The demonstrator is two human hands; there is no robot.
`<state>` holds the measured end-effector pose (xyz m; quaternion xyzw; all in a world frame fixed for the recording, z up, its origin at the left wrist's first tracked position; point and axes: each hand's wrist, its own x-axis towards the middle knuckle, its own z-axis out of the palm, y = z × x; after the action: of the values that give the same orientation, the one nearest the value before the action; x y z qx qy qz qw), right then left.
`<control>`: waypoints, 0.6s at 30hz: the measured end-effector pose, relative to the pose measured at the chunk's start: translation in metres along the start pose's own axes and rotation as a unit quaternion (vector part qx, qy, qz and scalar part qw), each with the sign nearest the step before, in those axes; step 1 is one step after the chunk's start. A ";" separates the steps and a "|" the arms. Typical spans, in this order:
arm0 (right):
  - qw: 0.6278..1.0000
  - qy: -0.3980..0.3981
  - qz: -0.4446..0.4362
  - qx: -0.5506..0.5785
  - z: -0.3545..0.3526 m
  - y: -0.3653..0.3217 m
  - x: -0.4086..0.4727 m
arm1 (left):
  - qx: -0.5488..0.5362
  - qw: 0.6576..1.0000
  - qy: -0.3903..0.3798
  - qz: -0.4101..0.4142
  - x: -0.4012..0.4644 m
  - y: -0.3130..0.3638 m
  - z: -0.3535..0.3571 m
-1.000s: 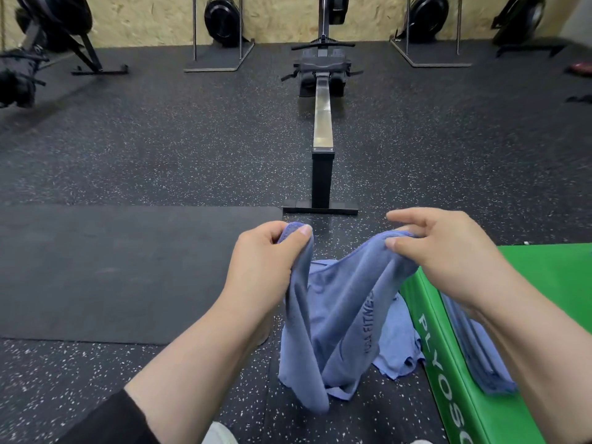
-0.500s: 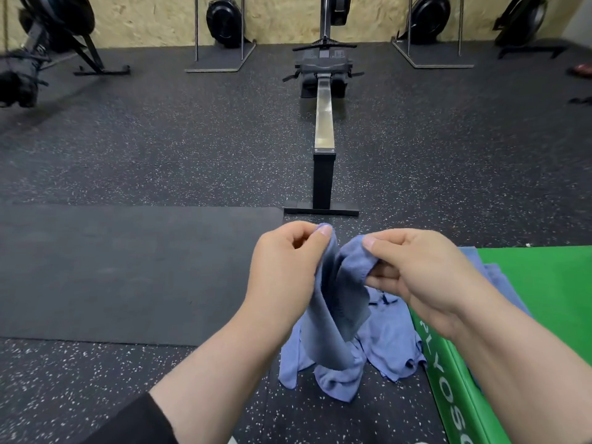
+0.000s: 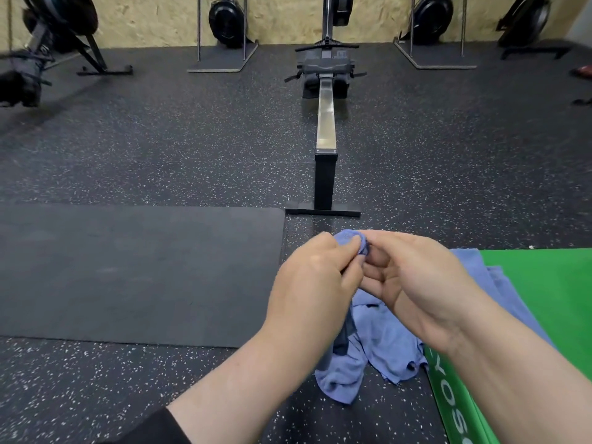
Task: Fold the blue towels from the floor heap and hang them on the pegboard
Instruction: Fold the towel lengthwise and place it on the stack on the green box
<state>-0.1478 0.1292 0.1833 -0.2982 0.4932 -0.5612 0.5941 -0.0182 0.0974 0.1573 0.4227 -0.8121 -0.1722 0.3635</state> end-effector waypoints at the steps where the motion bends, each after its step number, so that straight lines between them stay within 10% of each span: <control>1: 1.000 0.002 -0.006 -0.023 -0.001 0.001 0.000 | 0.008 1.000 -0.028 0.004 -0.001 0.001 -0.001; 4: 0.997 0.042 -0.022 -0.063 -0.005 0.002 0.002 | -0.033 0.994 -0.100 -0.005 -0.002 0.003 -0.005; 9: 0.942 0.061 -0.109 -0.310 -0.015 -0.006 0.009 | -0.132 0.988 0.021 -0.075 0.006 -0.009 -0.027; 14: 0.886 -0.016 -0.192 -0.422 -0.013 -0.019 0.001 | -0.079 0.970 -0.230 -0.021 0.014 -0.017 -0.034; 18: 0.845 -0.012 -0.211 -0.491 -0.026 -0.025 0.001 | -0.138 0.958 -0.226 -0.107 0.011 -0.018 -0.031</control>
<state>-0.1811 0.1287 0.1968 -0.6541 0.6225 -0.3541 0.2436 0.0108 0.0788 0.1724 0.4028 -0.7913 -0.4118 0.2047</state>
